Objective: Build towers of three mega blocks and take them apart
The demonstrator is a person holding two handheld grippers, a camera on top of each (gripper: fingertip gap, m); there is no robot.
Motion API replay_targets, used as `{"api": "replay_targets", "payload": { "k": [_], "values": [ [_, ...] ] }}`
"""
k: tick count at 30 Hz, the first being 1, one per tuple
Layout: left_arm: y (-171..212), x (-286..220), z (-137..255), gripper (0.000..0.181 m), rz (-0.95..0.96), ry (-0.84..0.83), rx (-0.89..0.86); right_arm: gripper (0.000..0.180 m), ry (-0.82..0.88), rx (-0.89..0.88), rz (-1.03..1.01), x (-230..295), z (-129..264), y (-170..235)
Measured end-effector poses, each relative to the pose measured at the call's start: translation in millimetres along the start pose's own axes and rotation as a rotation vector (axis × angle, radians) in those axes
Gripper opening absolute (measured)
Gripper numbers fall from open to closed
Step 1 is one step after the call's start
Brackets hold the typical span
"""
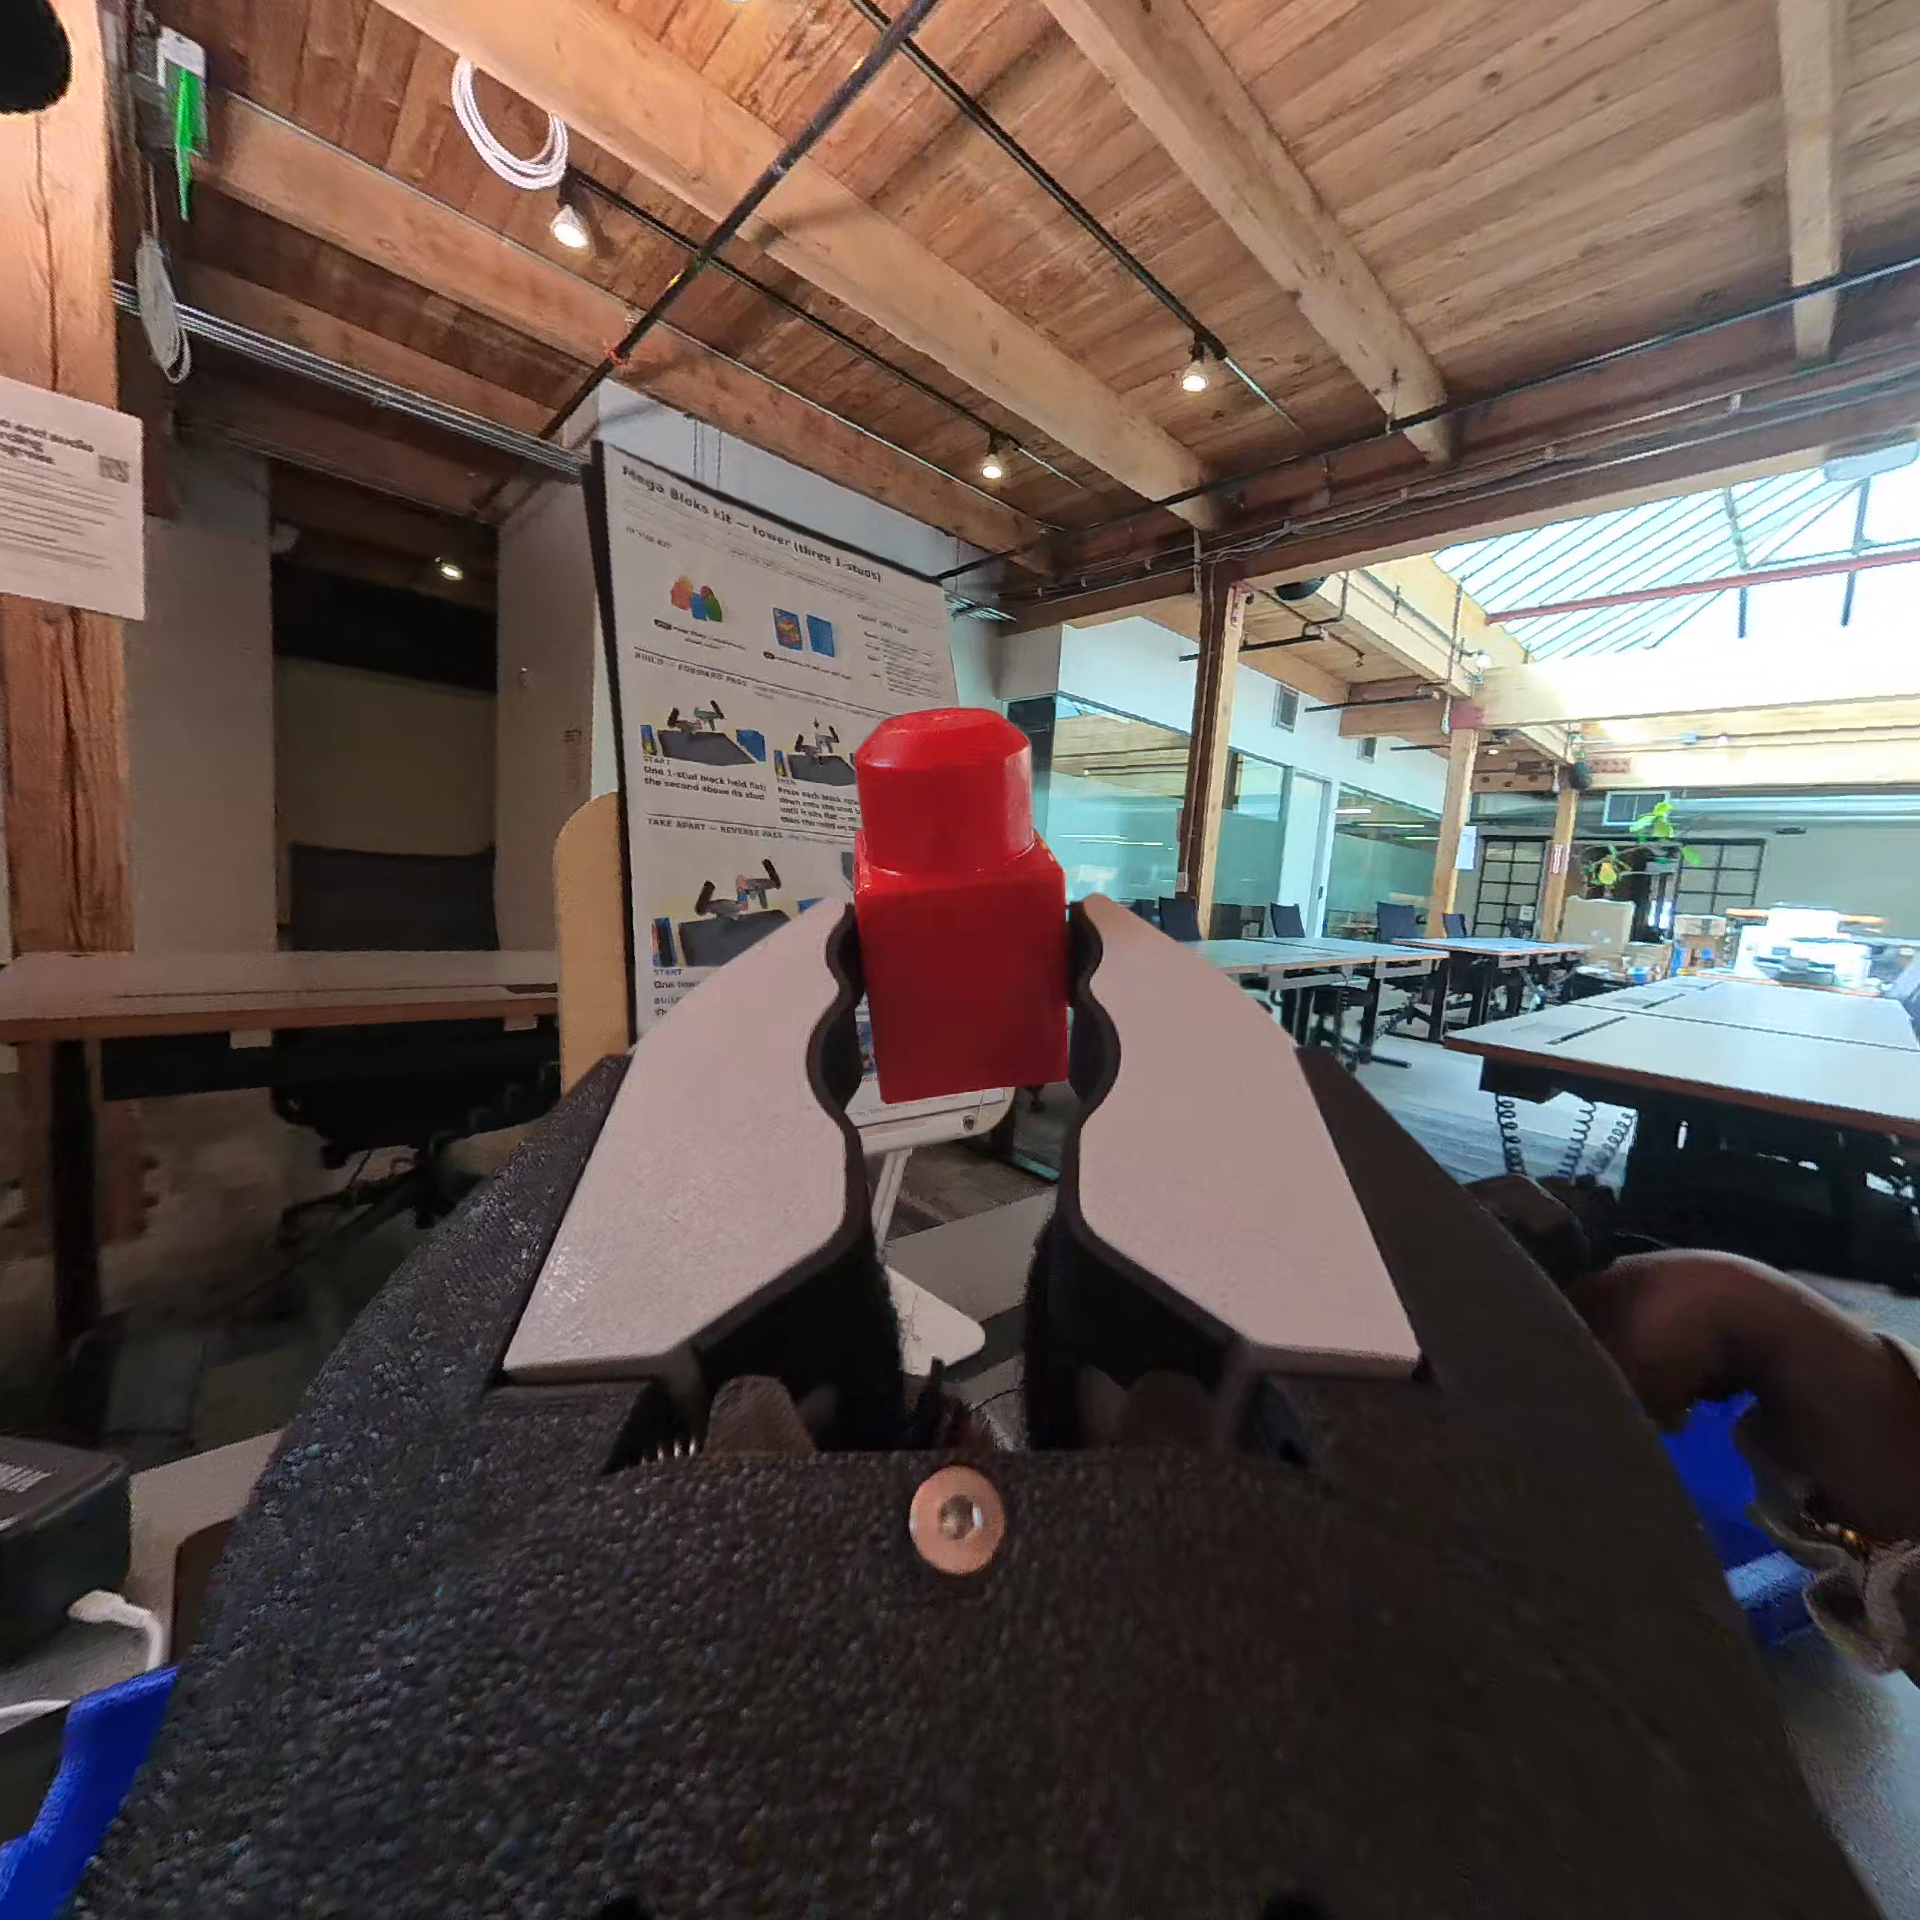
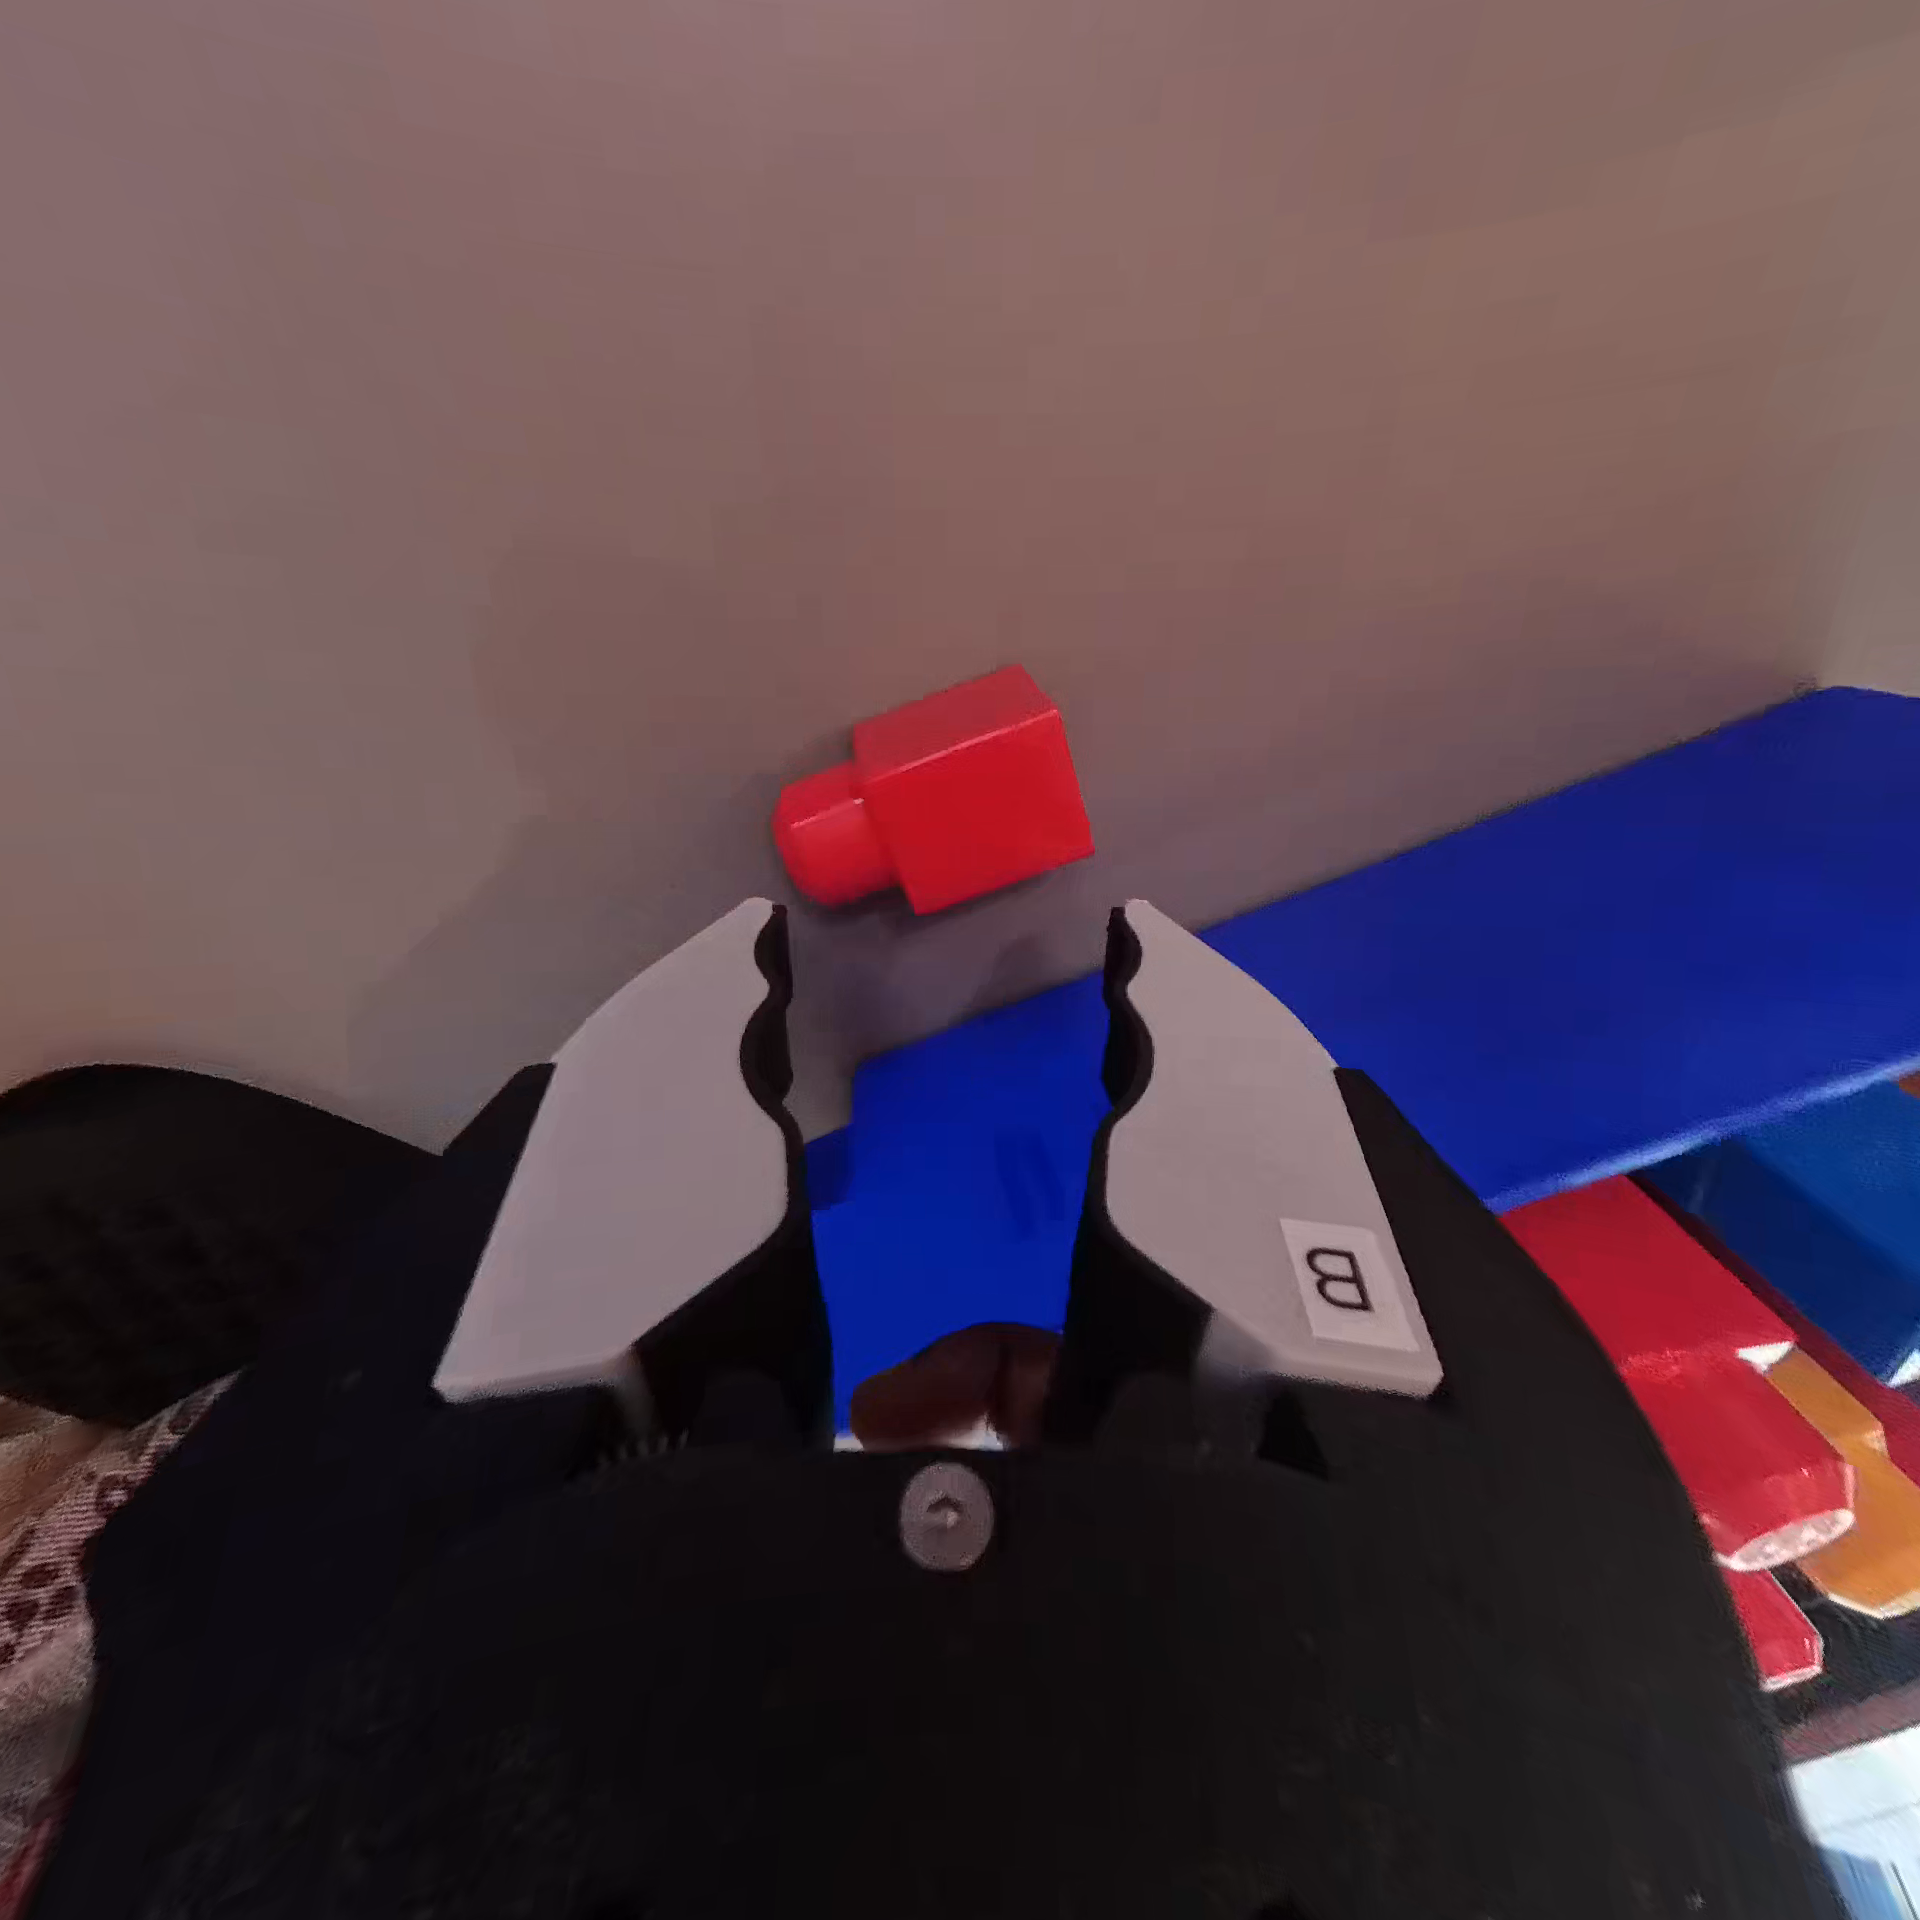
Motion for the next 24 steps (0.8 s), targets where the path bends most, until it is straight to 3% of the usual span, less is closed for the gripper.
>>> {"api": "replay_targets", "payload": {
  "k": [1,5,8,14,17,20,24],
  "values": [
    [-1.1,-3.2,-1.6,0.037,-0.009,0.009,0.008,0.058,-0.004,0.006,-0.006,1.2,-2.9,-3.8],
    [-7.6,-11.1,-2.8,0.037,-0.039,0.014,-0.005,0.075,-0.027,0.061,-0.026,2.9,-19.8,-14.8],
    [-11.6,-12.7,-0.2,0.037,-0.059,0.009,-0.010,0.072,-0.080,0.114,0.026,8.2,-33.4,-22.4],
    [-12.4,-12.0,1.0,0.037,-0.094,-0.015,0.011,0.064,-0.251,-0.206,0.200,40.6,-5.2,-48.5],
    [-10.7,-11.7,-0.1,0.037,-0.099,-0.012,0.026,0.060,-0.197,-0.288,0.330,42.5,6.8,-42.3],
    [-10.1,-12.7,-1.1,0.037,-0.113,-0.004,0.044,0.054,-0.118,-0.133,0.220,28.7,9.2,-20.0],
    [-8.8,-14.1,-2.9,0.037,-0.135,0.007,0.062,0.051,-0.163,-0.013,0.112,17.4,-2.0,-6.8]
  ]
}}
Point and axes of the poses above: each gripper's, where its closed fingertips meet, z back along the fingers, y out of its underside, x = y × z across the jaws, the point moved 10 cm from there along z, back along the fingers, and after that the axes turned 2 degrees about x, right-handed, at the moved point
